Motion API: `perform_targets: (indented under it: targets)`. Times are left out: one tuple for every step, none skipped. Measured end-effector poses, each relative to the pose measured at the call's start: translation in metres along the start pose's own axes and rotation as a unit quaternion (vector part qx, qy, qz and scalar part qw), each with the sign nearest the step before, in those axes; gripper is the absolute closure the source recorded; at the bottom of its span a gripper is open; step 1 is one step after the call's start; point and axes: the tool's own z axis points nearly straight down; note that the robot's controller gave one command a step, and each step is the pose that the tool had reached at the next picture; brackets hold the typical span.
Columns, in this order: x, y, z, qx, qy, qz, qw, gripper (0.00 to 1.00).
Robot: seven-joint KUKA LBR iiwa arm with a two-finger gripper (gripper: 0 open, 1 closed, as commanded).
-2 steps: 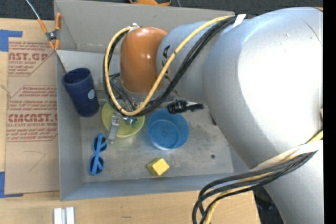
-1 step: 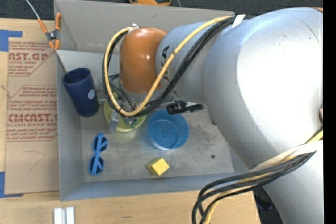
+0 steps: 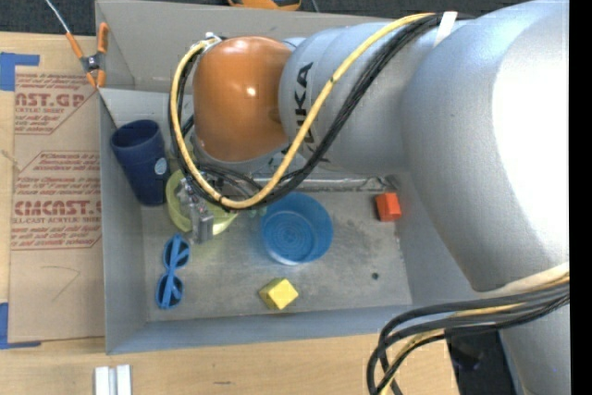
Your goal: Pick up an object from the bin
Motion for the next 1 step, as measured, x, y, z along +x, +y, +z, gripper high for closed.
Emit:
perform_targets:
  targets:
    - [-0.0069,0.0226,-0.1420,-0.001,-0.0060,0.054,0.9985,1.00]
